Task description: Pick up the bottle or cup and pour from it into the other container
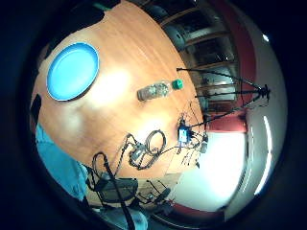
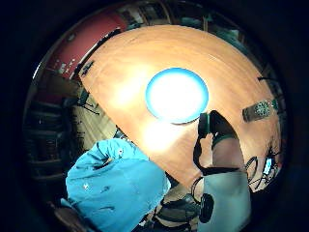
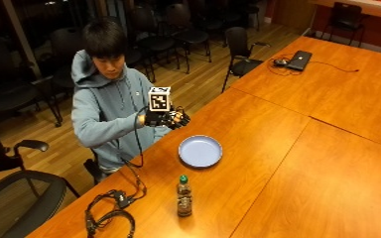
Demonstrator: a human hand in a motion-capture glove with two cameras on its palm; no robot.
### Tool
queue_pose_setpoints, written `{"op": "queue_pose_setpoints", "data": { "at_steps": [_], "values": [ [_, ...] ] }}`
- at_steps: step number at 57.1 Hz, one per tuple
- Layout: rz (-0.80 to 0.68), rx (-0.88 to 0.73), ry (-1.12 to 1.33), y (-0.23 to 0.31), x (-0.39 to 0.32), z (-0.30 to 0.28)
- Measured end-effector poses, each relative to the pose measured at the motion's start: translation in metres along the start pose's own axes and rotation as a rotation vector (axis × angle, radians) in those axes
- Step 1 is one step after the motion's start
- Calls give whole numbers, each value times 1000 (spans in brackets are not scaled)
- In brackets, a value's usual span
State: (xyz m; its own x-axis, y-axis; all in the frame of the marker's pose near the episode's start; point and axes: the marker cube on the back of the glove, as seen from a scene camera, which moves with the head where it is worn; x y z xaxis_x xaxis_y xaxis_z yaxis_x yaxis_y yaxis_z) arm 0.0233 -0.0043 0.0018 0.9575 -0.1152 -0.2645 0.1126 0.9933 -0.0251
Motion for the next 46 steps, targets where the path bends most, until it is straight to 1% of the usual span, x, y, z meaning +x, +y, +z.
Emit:
{"op": "queue_pose_setpoints", "data": {
  "at_steps": [2,3,7,19,26,28,30,31,36,46],
  "values": [
    [108,-6,-176,-4,-20,-5],
    [136,-10,-211,-5,-24,-6],
    [169,-17,-221,-4,-26,-6],
    [183,26,-225,12,-14,-4],
    [226,74,-197,25,6,-1],
    [195,87,-167,31,15,1],
    [123,95,-103,37,28,3],
    [111,98,-90,40,33,4],
    [289,116,-204,47,41,4],
    [371,173,-189,73,74,15]
  ]
}}
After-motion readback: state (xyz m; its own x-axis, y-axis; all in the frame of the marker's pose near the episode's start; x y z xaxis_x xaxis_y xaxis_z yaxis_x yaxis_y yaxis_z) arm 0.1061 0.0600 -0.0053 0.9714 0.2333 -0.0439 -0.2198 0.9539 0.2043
